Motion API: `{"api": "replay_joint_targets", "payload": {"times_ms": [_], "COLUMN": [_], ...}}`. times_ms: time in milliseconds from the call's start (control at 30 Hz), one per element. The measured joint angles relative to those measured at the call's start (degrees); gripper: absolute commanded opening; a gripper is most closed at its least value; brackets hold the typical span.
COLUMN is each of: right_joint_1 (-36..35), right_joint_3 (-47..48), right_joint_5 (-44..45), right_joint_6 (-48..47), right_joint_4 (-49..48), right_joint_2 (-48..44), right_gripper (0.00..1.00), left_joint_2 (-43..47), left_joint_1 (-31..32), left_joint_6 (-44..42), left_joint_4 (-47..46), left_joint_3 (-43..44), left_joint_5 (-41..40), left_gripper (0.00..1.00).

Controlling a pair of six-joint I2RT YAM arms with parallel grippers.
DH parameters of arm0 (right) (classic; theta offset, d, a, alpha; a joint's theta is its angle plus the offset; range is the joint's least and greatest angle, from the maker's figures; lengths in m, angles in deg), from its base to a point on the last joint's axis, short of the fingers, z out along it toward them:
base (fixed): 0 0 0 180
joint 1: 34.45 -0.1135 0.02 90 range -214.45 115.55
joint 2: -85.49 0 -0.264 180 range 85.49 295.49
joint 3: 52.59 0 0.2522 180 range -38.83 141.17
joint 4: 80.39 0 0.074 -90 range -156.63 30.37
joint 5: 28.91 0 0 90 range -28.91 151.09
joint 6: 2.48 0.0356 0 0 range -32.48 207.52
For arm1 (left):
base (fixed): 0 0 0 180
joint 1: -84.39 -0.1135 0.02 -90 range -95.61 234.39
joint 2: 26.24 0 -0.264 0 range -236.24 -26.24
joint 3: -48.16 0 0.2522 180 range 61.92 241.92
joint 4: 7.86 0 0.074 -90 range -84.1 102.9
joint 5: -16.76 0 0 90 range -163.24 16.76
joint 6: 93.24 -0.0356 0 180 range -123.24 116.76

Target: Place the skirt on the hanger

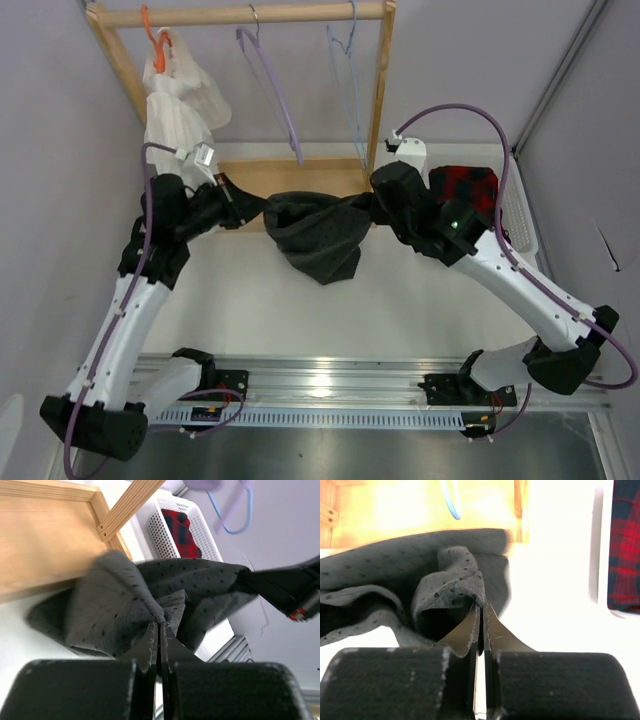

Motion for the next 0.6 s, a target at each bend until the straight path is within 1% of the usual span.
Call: {"api": "replay_joint_targets", "payload": {"times_ms": [33,67,133,200,300,367,400,467,500,567,600], "right_joint_1": [-0.42,-1.14,-2.62,-4.98,-9.38,-11.85,-12.55,-13.40,-13.75,-14.51,-14.82], "right_joint_3": [-0.61,-3.23,-9.57,-18.58,-31.67,-40.17,-43.69,-49.27,-51.47,-53.86,-54.07], "right_joint_5": [0.07,0.44,1.01,1.33,0.52,-1.14,-2.25,-4.24,-5.27,-6.73,-7.21], "right_joint_6": [-0.15,0.04,1.22,4.46,11.15,15.61,17.68,21.05,22.67,25.42,26.05], "right_joint_4": [-0.17,-1.70,-1.81,-2.51,-2.97,-3.67,-4.20,-6.14,-6.69,-7.06,-7.08], "right_joint_2": [-0.61,-2.38,-6.60,-12.17,-19.19,-22.16,-22.56,-22.38,-22.03,-21.31,-21.07], "right_gripper": [0.00,0.00,0.00,0.00,0.00,0.00,0.08,0.20,0.35,0.49,0.59], "left_joint_2": [2.14,4.33,8.35,11.58,16.46,18.45,18.93,19.37,19.17,19.17,19.17], "left_joint_1": [-0.07,-0.15,-0.42,-0.52,-0.52,-0.52,-0.52,-0.52,-0.52,-0.50,-0.35], "left_joint_6": [-0.13,-0.48,-0.96,-1.09,-0.98,-0.81,-0.63,-0.17,0.04,0.15,0.20], "left_joint_4": [1.64,2.89,5.20,7.23,9.81,11.47,12.13,13.64,14.45,15.58,15.93], "left_joint_3": [-0.02,-0.52,-2.84,-6.51,-14.67,-21.05,-23.47,-28.46,-30.12,-32.44,-32.83], "left_joint_5": [-0.76,-1.46,-2.64,-3.02,-2.45,-2.14,-2.05,-1.75,-1.60,-1.16,-0.92], "left_gripper": [0.00,0.00,0.00,0.00,0.00,0.00,0.00,0.00,0.00,0.00,0.00]}}
